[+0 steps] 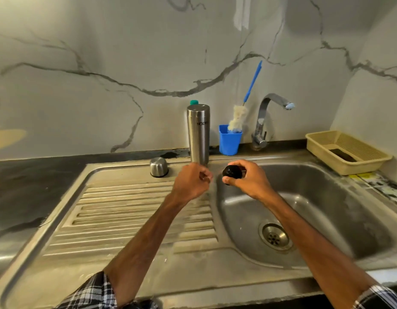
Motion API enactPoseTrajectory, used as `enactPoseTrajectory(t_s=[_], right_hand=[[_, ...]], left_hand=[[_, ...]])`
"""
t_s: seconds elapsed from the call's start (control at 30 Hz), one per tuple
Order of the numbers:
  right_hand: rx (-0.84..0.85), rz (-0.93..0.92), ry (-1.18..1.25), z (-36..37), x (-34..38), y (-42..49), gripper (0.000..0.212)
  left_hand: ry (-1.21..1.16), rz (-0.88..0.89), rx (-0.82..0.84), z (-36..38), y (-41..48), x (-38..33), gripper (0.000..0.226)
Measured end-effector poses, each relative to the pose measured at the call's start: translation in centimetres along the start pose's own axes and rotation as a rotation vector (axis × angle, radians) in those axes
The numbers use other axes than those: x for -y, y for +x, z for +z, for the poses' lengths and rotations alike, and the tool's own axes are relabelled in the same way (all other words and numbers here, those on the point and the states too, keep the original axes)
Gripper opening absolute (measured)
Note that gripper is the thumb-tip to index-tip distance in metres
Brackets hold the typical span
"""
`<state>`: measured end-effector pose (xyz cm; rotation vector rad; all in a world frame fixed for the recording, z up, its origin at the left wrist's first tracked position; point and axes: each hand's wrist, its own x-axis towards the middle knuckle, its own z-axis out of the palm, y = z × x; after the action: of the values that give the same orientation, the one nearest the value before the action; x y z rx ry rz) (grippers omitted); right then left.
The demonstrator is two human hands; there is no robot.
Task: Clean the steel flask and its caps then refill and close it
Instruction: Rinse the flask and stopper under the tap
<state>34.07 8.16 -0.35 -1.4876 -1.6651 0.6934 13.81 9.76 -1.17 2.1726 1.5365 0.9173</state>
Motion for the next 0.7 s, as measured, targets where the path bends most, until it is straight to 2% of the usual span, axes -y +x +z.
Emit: enactPoseTrajectory(t_s=[0.1,0.2,0.33,0.5,0.6,0.7], right_hand=[[0.102,-0.094,-0.070,2.3,3.0,0.3,0.049],[0.200,-0.170,-0.218,5.3,6.0,1.5,0.043],[0.215,-0.185,-0.515,9.5,9.3,3.8,0.035],[0.143,-0.205,-0.673,13.0,11.0,6.5,0.035],[0.140,-0.188,-0.745,14.7,10.8,7.7,0.034],[0.110,-0.211,-0.780,15.8,10.4,8.4,0.021]], left_hand=[[0.052,-0.044,-0.089,-2.4,-1.4,3.1,0.020],[0.157,-0.117,-0.290,-4.8,-2.1,6.0,0.014],[0.187,-0.244,-0.436,-7.5,-2.0,10.1,0.011],[0.135,-0.271,-0.429,-8.3,-1.7,12.8,0.018],[0.135,-0.269,-0.323,-8.1,-1.0,13.4,0.033],[0.164,-0.215,-0.197,-8.3,0.4,13.2,0.046]])
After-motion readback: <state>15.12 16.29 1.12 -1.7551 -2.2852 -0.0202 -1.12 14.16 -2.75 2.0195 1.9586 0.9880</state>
